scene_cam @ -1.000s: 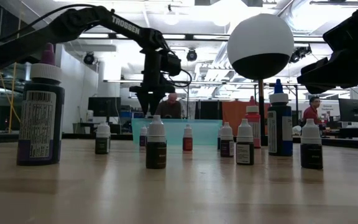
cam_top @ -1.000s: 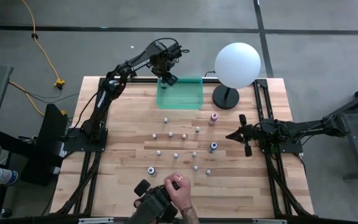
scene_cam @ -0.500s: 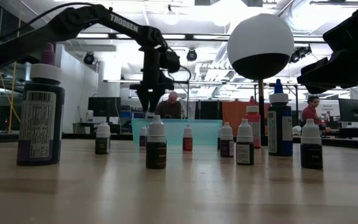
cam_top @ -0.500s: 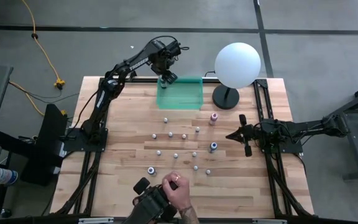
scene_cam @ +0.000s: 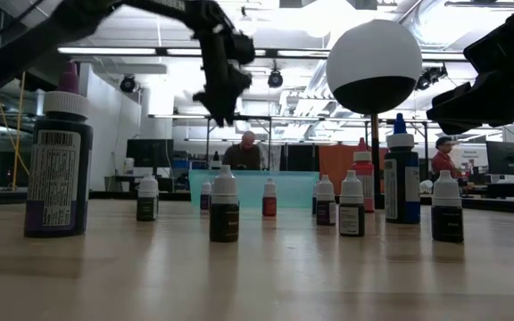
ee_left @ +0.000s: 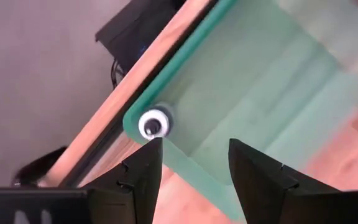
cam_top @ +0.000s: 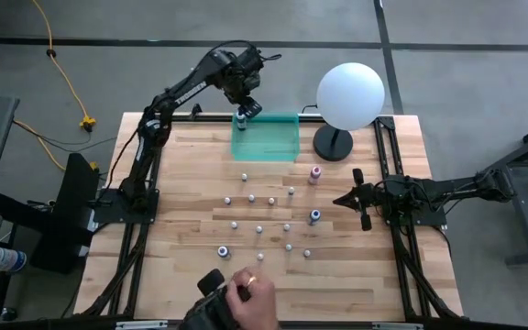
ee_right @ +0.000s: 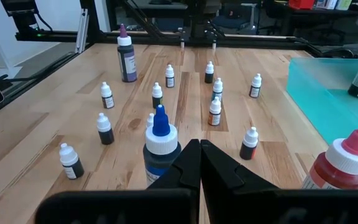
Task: Pick & Place food coloring
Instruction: Put the big purple food coloring bottle into the bin
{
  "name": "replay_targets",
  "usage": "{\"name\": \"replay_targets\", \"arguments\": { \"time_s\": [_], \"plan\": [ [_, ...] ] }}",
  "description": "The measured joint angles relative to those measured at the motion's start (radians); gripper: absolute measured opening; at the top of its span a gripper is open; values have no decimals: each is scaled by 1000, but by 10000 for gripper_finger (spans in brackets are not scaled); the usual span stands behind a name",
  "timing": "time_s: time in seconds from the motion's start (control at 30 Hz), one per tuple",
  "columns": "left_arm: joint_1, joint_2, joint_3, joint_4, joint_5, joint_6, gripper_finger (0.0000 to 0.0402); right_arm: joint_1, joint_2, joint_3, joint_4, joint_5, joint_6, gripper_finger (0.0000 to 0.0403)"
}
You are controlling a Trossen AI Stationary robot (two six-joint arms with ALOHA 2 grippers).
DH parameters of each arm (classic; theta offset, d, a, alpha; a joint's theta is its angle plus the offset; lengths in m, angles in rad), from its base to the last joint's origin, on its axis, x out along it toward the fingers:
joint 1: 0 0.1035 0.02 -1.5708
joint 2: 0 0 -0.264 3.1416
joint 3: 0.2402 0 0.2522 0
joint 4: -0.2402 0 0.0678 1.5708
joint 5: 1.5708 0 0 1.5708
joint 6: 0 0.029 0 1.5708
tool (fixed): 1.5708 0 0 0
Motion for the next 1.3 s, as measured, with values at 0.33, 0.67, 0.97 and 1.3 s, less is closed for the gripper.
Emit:
{"name": "replay_targets", "arguments": {
  "time_s": [0.33,0.67,0.97,1.3],
  "plan": [
    [-126,-233,-18,-137,22,88,174,0,0,0,0,0,0,0],
    [-304,-597,-414,-139,89,42,174,0,0,0,0,0,0,0],
    [-522,-946,-934,63,112,-52,174,0,0,0,0,0,0,0],
    [-684,-1064,-1231,196,155,-55,174,0,0,0,0,0,0,0]
  ]
}}
